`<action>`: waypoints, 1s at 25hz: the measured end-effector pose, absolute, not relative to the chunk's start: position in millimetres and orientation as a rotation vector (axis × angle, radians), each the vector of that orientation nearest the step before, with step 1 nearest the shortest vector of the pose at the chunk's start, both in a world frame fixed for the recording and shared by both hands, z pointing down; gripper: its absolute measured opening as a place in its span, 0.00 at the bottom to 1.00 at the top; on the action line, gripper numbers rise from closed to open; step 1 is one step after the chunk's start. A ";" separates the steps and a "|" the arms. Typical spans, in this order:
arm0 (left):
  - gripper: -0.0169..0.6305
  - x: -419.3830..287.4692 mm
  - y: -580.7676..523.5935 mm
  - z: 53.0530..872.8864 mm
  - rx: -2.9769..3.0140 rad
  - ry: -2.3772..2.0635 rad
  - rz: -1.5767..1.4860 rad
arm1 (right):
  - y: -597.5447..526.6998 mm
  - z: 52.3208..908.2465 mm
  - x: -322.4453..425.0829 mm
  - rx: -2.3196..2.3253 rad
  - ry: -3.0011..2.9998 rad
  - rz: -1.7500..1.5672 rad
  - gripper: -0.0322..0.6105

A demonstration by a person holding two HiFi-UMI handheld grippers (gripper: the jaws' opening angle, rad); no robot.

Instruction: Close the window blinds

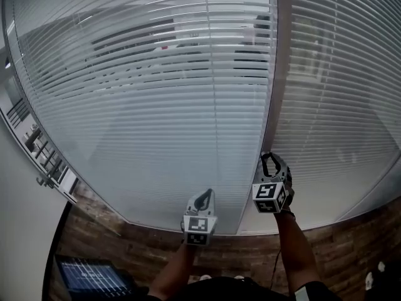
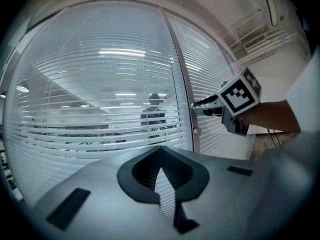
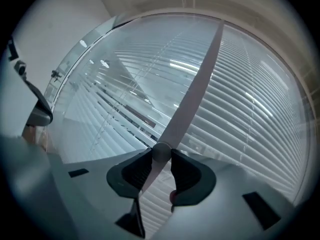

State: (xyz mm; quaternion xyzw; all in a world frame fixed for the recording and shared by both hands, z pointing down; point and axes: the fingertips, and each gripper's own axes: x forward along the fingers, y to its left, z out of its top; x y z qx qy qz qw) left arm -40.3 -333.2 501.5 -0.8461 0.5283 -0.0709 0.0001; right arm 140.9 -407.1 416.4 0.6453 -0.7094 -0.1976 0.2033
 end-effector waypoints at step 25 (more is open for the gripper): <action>0.02 -34.8 -325.5 512.1 -2.693 1.665 -0.233 | -406.9 430.9 136.3 1.086 -1.307 -1.231 0.25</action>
